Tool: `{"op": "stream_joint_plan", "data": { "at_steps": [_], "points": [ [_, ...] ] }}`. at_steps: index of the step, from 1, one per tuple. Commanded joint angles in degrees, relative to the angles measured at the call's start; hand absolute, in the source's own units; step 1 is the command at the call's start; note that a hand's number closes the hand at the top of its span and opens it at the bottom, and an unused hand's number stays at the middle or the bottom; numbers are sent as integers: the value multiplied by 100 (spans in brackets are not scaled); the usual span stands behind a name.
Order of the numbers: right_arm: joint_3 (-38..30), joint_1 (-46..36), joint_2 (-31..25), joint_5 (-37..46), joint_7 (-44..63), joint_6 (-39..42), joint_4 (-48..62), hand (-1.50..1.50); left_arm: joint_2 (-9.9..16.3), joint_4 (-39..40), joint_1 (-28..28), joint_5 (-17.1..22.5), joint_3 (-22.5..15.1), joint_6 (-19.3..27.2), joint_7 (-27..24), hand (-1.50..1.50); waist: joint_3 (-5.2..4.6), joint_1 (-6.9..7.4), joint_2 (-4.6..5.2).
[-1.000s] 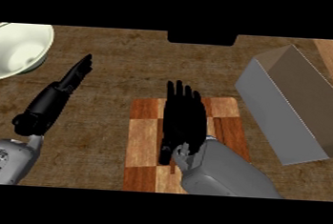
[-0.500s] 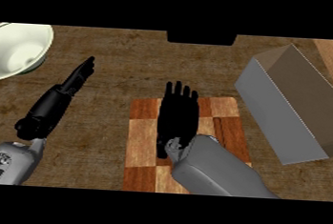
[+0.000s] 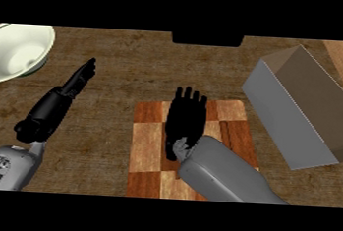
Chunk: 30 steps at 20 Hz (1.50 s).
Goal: Pick the cupcake from the cutting board and place it in the cardboard box
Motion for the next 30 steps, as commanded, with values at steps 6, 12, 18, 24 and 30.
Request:
{"op": "stream_joint_plan", "data": {
  "at_steps": [6, 12, 18, 24, 30],
  "points": [
    [51, 63, 136, -126, 806, -239, 414, -150, -247, 19, 3, -223, -44, -26, 110, 0, 4, 2, 16],
    [286, 257, 137, -31, 1126, -376, 420, -150, -2, 72, 151, -56, 278, -366, -180, 0, 1, 28, 2],
    [-158, 348, 137, 250, 728, -188, 674, -150, -257, -379, 295, -267, 176, -135, 41, 0, 5, -7, -7],
    [-265, 880, 138, 437, -28, -498, 872, -150, -319, -556, 300, -389, 342, -190, 320, 0, 7, -32, 2],
    [70, 570, 131, 1027, -503, -501, 920, 150, -498, -108, 368, -498, 526, -455, -94, 0, 5, -49, 4]
  ]
}}
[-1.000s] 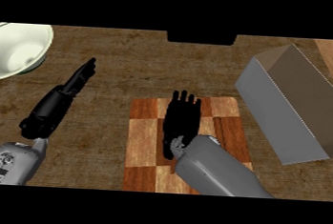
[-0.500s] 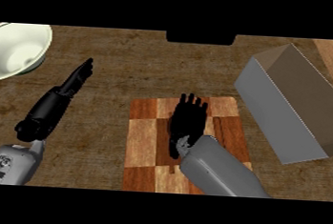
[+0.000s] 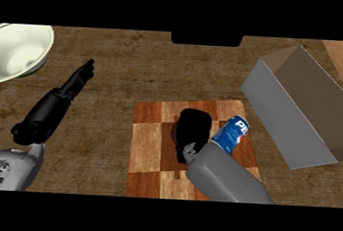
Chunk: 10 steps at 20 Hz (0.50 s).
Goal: Pick the cupcake from the cutting board and place it in the cardboard box
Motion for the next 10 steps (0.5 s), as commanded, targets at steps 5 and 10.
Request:
{"op": "stream_joint_plan", "data": {
  "at_steps": [5, 10],
  "points": [
    [292, -199, 47, 640, 289, -147, 100, 150, -127, 113, 253, -314, 87, -178, -365, 0, 1, -3, 17],
    [34, -852, 46, 868, -244, -274, 112, 150, -238, 79, -180, -228, 222, -219, 44, 0, 3, 27, 22]
  ]
}}
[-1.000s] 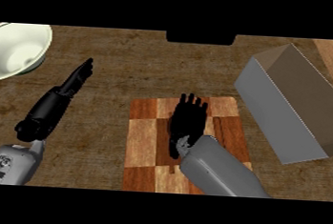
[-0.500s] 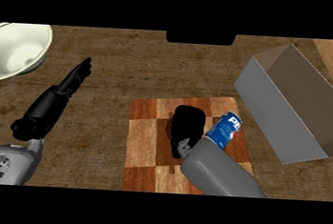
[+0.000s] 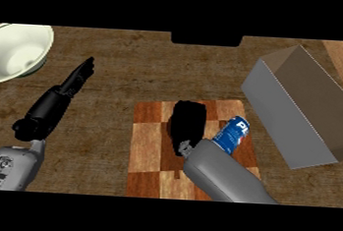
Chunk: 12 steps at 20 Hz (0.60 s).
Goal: Pick the cupcake from the cutting board and place it in the cardboard box
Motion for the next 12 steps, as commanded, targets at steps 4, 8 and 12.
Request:
{"op": "stream_joint_plan", "data": {
  "at_steps": [4, 8, 12],
  "points": [
    [-537, -904, 26, -508, -1597, -872, 649, 150, -332, -107, -221, -159, -164, 144, 278, 0, 9, 152, 74],
    [-898, -1294, 10, -362, -2494, -1306, 1167, 150, -96, -173, 146, -71, -19, -151, 21, 0, 3, 108, 43],
    [-690, -2139, 26, -137, -2137, -1178, 1270, 150, -327, -65, -119, -350, -127, 97, 207, 0, 0, 104, 38]
  ]
}}
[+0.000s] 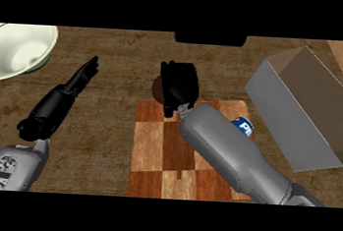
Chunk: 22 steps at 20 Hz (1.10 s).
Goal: Pick the cupcake from the cutting board and place it in the cardboard box
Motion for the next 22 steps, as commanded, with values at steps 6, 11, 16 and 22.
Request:
{"op": "stream_joint_plan", "data": {
  "at_steps": [6, 11, 16, 22],
  "points": [
    [-619, -515, -246, 638, 967, -426, -656, 150, 136, -143, -56, 72, 309, -120, 301, 0, 1, -175, -63],
    [-1302, -657, -638, 914, 1868, -903, -969, 150, -90, 32, 404, -101, 142, -6, -180, 0, -3, -217, -62],
    [-1856, -472, -1223, 986, 1944, -745, -1228, 150, -113, -40, 216, -162, 144, -54, 30, 0, -1, -186, -48],
    [-2525, 3, -2064, 681, 1275, -442, -1428, 150, -63, -536, 238, -88, 232, -203, 366, 0, 0, -142, -40]
  ]
}}
